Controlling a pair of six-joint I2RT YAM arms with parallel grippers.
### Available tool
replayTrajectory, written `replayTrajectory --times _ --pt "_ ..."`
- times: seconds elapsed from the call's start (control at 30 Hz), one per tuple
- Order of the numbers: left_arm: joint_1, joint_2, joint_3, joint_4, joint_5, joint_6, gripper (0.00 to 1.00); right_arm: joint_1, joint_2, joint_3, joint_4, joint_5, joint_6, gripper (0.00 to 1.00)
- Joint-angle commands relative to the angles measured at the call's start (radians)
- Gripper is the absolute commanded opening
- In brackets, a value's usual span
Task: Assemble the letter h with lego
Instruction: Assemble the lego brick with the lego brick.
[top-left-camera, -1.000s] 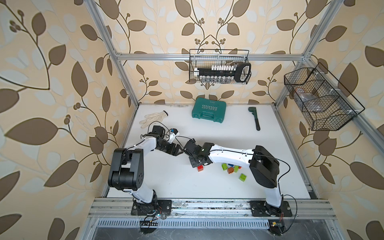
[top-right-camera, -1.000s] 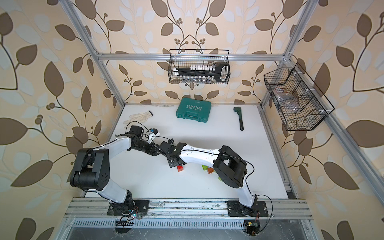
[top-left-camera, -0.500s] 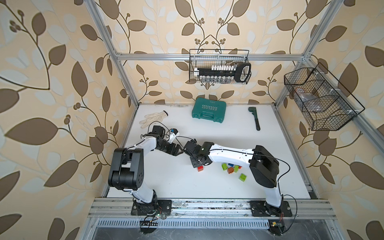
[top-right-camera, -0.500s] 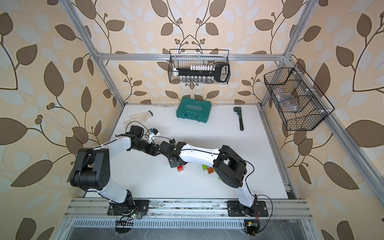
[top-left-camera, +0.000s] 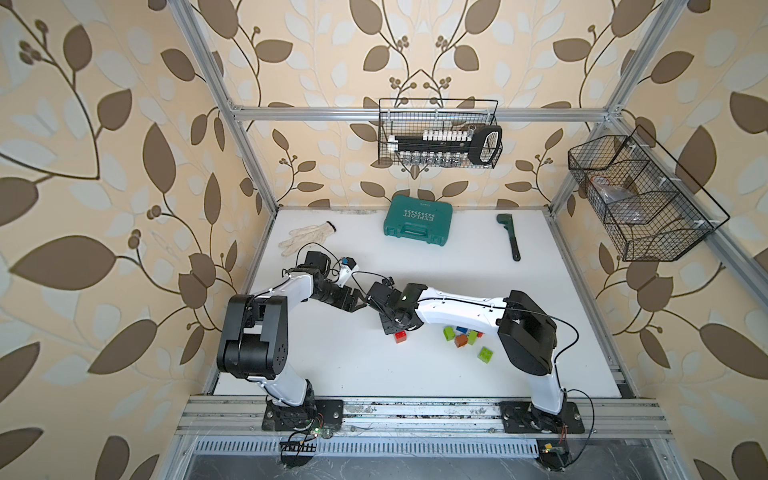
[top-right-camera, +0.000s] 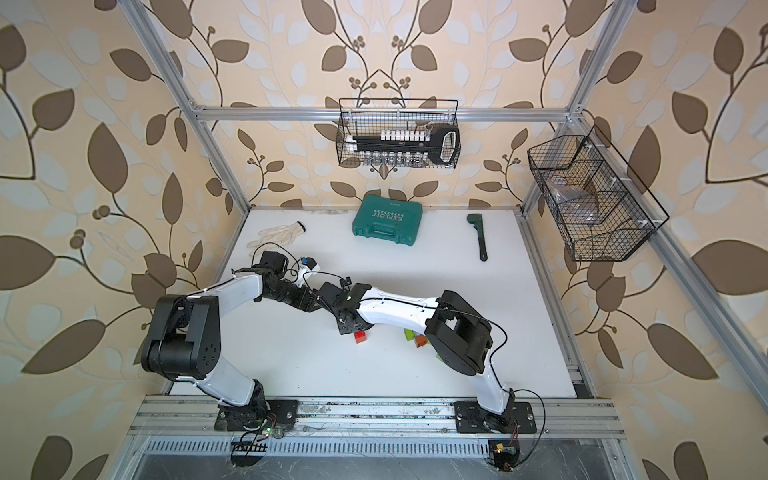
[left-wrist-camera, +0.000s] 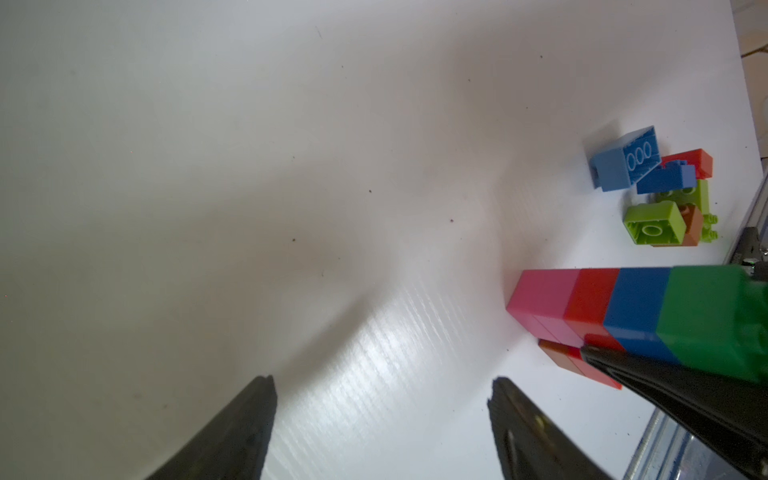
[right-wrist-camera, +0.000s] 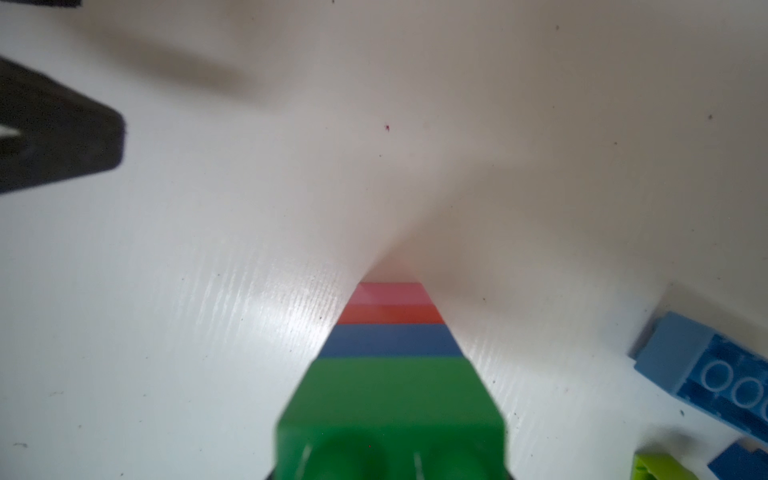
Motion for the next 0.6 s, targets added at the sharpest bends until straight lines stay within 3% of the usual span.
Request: replayTrajectory --times 0.0,0.57 --pt "0.011 -0.003 0.032 -0.014 0.029 0.005 0.83 0.008 0.034 -0.034 0.005 -0.033 0.023 0.03" --pt "0.011 -0.008 0.029 -0.01 0.018 0.002 0.83 0.046 -0.033 -0.179 0.085 0.033 0.034 0.01"
